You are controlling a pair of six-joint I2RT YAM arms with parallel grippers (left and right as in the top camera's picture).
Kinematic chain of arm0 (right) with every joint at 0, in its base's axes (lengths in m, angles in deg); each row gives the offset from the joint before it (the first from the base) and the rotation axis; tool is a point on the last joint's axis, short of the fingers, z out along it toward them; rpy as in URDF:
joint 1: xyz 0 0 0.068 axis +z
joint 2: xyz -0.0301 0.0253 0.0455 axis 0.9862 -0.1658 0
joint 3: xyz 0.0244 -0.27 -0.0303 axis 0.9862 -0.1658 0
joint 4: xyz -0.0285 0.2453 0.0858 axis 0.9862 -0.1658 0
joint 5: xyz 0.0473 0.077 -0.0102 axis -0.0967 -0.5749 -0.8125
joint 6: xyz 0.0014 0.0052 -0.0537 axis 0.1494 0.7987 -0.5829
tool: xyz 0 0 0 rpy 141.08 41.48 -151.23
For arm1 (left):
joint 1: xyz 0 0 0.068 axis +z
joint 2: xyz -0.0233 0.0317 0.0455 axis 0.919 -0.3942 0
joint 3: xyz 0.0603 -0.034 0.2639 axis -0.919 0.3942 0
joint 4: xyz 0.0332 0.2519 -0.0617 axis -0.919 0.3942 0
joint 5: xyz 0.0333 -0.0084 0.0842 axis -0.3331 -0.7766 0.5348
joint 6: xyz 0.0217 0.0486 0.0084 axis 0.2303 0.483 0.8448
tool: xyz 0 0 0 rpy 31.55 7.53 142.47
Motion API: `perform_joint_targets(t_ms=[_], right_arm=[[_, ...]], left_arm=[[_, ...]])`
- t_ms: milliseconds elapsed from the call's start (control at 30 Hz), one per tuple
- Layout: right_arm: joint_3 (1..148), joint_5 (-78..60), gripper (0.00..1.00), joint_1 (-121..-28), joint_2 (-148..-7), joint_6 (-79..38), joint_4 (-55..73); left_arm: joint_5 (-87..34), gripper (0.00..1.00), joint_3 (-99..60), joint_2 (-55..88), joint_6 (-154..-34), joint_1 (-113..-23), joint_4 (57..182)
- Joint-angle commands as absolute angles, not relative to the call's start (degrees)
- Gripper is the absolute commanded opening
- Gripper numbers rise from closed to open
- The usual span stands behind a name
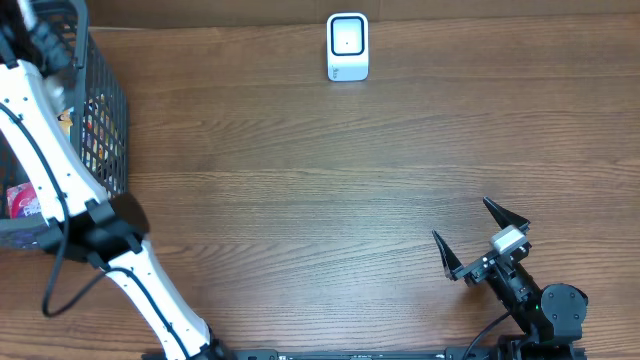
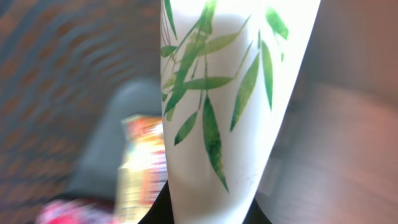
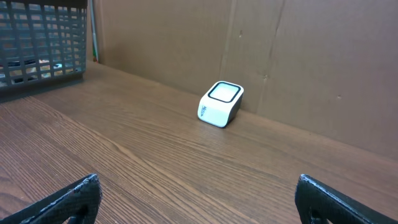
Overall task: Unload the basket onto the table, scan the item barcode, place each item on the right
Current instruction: 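Carry the tube to the scanner and set it down in front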
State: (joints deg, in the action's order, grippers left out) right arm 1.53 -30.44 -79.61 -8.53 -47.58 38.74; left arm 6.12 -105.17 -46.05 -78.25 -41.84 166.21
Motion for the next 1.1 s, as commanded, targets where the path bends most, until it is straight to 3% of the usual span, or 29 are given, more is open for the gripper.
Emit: perform_joint_targets(t_ms=[0, 300, 500, 633, 1067], right_arm=[[0.92, -30.22, 1.00, -79.50, -8.40, -47.10, 38.85], [0.92, -30.22, 1.00, -79.50, -8.40, -47.10, 38.85], [0.92, -30.22, 1.00, -79.50, -8.40, -47.10, 38.85], [0.92, -30.22, 1.00, -79.50, -8.40, -47.10, 38.85], [0.92, -30.22, 1.00, -79.50, -8.40, -47.10, 38.85]], left_arm=[[-13.46, 0.04, -108.49, -34.75, -80.80, -48.46, 166.04], [-16.67, 0.04, -108.21, -31.17, -75.05, -66.51, 175.15], [4.31, 0.04, -107.05, -37.68, -72.17, -79.52, 182.39], [9.58, 0.04, -106.63, -42.43, -72.17, -83.04, 182.37], [-4.17, 0.04, -105.60, -53.99, -71.40, -91.63, 182.41]])
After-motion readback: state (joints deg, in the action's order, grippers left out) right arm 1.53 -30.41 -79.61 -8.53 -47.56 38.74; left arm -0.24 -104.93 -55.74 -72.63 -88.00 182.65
